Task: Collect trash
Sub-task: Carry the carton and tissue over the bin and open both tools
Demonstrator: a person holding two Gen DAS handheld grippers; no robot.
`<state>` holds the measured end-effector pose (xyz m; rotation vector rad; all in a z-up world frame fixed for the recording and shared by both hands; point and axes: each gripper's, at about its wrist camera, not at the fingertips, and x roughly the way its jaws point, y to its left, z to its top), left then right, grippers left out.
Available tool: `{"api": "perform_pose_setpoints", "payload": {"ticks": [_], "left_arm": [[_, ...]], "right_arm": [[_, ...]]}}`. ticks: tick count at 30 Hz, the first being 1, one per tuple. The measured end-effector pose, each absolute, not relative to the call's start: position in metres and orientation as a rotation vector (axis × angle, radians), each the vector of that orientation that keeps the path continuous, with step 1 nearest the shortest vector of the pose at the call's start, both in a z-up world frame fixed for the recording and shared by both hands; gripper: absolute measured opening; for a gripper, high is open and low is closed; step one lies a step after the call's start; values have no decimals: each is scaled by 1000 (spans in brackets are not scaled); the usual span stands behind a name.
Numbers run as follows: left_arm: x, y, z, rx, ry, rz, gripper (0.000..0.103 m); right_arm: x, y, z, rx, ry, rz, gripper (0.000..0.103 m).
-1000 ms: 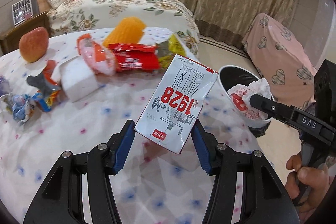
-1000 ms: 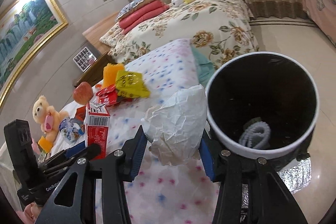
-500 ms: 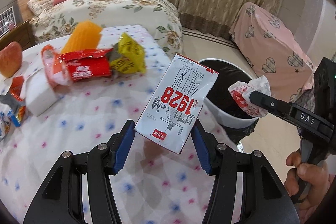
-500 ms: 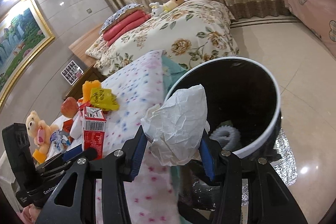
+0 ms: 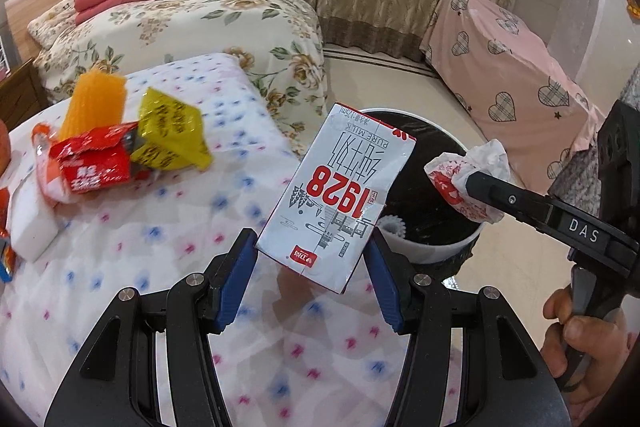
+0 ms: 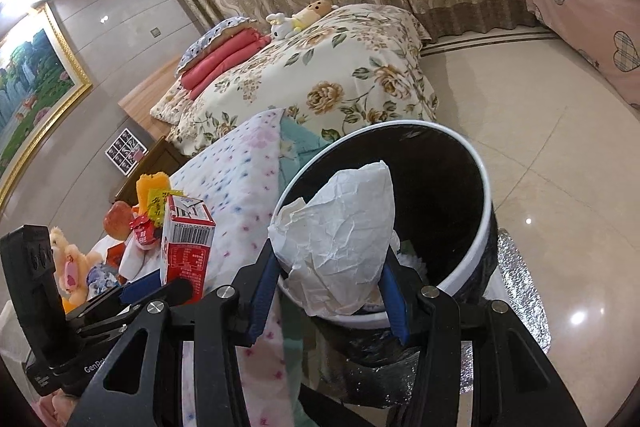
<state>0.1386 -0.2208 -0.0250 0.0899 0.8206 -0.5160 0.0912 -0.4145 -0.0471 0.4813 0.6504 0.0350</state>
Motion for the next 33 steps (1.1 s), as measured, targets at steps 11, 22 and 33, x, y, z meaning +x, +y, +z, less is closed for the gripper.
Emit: {"api": "perform_pose_setpoints", "payload": {"ticks": [11, 22, 33], "left_arm": [[155, -250, -27, 121, 836, -539, 55], [168, -270, -29, 144, 852, -548, 55], [172, -282, -30, 147, 867, -560, 55]], "right_arm": [[99, -432, -49, 498, 645, 18, 49], [107, -440, -52, 509, 651, 14, 51], [116, -448, -54, 515, 664, 12, 52]]}}
